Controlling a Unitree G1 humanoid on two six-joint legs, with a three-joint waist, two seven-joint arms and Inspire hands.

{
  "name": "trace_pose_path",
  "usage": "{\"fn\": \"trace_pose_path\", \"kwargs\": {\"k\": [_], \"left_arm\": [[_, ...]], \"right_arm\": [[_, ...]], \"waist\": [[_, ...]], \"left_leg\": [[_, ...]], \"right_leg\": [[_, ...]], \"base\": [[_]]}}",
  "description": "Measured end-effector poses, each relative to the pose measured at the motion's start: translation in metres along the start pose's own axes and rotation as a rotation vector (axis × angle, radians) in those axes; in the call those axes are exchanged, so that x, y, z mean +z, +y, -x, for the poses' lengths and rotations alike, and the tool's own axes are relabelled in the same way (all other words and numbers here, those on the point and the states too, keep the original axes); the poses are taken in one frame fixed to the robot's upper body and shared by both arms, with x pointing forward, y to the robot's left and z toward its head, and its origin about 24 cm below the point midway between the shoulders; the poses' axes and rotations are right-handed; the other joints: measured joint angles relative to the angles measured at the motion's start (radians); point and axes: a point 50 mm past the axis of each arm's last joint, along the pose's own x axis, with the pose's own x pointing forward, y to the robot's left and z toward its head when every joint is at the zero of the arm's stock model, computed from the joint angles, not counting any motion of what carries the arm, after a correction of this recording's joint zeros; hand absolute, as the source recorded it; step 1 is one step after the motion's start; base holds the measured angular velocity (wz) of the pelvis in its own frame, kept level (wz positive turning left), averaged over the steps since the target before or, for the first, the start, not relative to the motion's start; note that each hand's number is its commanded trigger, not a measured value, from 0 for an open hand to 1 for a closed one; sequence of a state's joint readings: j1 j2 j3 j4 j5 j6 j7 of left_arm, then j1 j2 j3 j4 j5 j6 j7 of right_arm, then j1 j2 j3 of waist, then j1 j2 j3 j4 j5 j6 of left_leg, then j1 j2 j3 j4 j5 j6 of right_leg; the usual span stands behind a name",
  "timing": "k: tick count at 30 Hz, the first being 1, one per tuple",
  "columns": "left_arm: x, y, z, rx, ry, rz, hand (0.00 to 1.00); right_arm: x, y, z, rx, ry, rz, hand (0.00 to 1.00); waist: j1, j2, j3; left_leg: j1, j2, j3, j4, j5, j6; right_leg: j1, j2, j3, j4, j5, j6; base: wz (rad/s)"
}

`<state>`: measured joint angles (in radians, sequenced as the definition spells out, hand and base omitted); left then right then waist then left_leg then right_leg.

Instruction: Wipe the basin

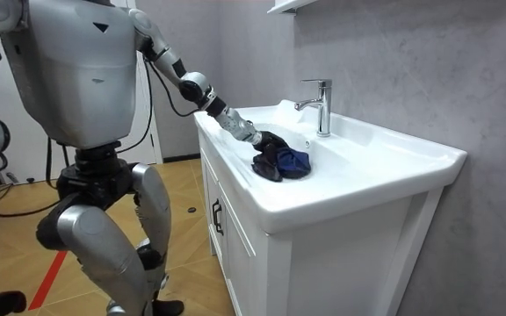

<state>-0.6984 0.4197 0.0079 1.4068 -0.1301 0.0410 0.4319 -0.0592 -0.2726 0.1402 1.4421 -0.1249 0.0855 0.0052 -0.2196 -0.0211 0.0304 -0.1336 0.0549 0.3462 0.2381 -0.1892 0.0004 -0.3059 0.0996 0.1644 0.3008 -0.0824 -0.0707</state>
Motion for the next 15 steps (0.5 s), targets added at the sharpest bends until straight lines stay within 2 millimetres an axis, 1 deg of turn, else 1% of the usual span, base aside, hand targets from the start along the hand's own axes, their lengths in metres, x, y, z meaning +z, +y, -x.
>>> {"fn": "trace_pose_path", "kwargs": {"k": [1, 2, 4, 5, 6, 7, 8, 9, 11, 13, 15], "left_arm": [[0.002, -0.001, 0.000, -0.003, -0.005, -0.007, 1.00], [0.005, -0.002, 0.001, -0.008, -0.009, 0.000, 1.00], [0.012, -0.004, 0.002, -0.008, -0.024, 0.005, 1.00], [0.016, -0.008, 0.003, -0.022, -0.035, 0.004, 1.00], [0.021, -0.009, 0.004, -0.019, -0.052, -0.002, 1.00], [0.024, -0.010, 0.004, -0.022, -0.057, -0.002, 1.00], [0.028, -0.011, 0.005, -0.024, -0.070, -0.003, 1.00], [0.034, -0.013, 0.006, -0.034, -0.087, -0.008, 1.00], [0.041, -0.018, 0.008, -0.047, -0.109, -0.012, 1.00], [0.048, -0.022, 0.011, -0.057, -0.136, -0.023, 1.00], [0.055, -0.030, 0.015, -0.071, -0.160, -0.012, 1.00]], "right_arm": [[0.000, 0.000, 0.000, 0.001, 0.000, 0.002, 0.00], [0.000, 0.000, 0.000, 0.003, 0.001, 0.003, 0.00], [0.006, -0.001, 0.000, -0.002, -0.014, 0.003, 0.00], [0.010, -0.002, 0.000, -0.004, -0.024, 0.004, 0.00], [0.012, -0.003, 0.000, -0.005, -0.030, 0.005, 0.00], [0.013, -0.003, 0.000, -0.006, -0.032, 0.008, 0.00], [0.014, -0.003, 0.001, -0.006, -0.034, 0.021, 0.00], [0.014, -0.002, 0.001, -0.002, -0.033, 0.045, 0.00], [0.012, -0.002, 0.000, 0.003, -0.029, 0.057, 0.00], [0.012, -0.004, 0.001, -0.002, -0.029, 0.073, 0.00], [0.011, -0.004, 0.000, -0.005, -0.026, 0.107, 0.00]], "waist": [[-0.006, 0.000, 0.0000], [-0.022, 0.000, 0.0001], [-0.030, -0.001, 0.0008], [-0.044, -0.001, 0.0015], [-0.052, -0.001, 0.0055], [-0.054, -0.001, 0.0061], [-0.059, 0.000, 0.0067], [-0.070, 0.002, 0.0092], [-0.081, 0.005, 0.0105], [-0.092, 0.013, 0.0138], [-0.106, 0.024, 0.0139]], "left_leg": [[-0.003, 0.000, 0.000, 0.001, 0.000, 0.001], [-0.012, 0.000, 0.003, 0.003, 0.003, 0.004], [-0.021, -0.001, 0.016, 0.003, 0.006, 0.010], [-0.029, -0.001, 0.018, 0.004, 0.008, 0.013], [-0.032, -0.001, 0.025, 0.006, 0.008, 0.014], [-0.032, -0.001, 0.030, 0.006, 0.008, 0.014], [-0.035, -0.001, 0.034, 0.007, 0.007, 0.016], [-0.043, 0.000, 0.033, 0.013, 0.006, 0.019], [-0.050, -0.001, 0.037, 0.015, 0.003, 0.022], [-0.054, -0.001, 0.037, 0.009, 0.002, 0.024], [-0.050, -0.003, 0.037, -0.001, 0.002, 0.024]], "right_leg": [[-0.003, -0.001, 0.000, 0.000, 0.001, 0.002], [-0.014, -0.004, -0.001, -0.001, 0.003, 0.008], [-0.026, -0.004, 0.009, -0.001, 0.007, 0.015], [-0.030, -0.006, 0.012, -0.001, 0.011, 0.020], [-0.034, -0.006, 0.017, -0.001, 0.015, 0.023], [-0.036, -0.005, 0.022, -0.001, 0.016, 0.025], [-0.042, -0.005, 0.028, -0.001, 0.018, 0.025], [-0.047, -0.005, 0.028, 0.002, 0.022, 0.027], [-0.058, -0.006, 0.030, 0.010, 0.023, 0.026], [-0.061, -0.006, 0.028, 0.007, 0.028, 0.023], [-0.061, -0.007, 0.027, 0.010, 0.029, 0.019]], "base": [[0.00], [0.00], [-0.10], [-0.10], [-0.11], [-0.17], [-0.12], [-0.07], [-0.03], [-0.03], [0.00]]}}
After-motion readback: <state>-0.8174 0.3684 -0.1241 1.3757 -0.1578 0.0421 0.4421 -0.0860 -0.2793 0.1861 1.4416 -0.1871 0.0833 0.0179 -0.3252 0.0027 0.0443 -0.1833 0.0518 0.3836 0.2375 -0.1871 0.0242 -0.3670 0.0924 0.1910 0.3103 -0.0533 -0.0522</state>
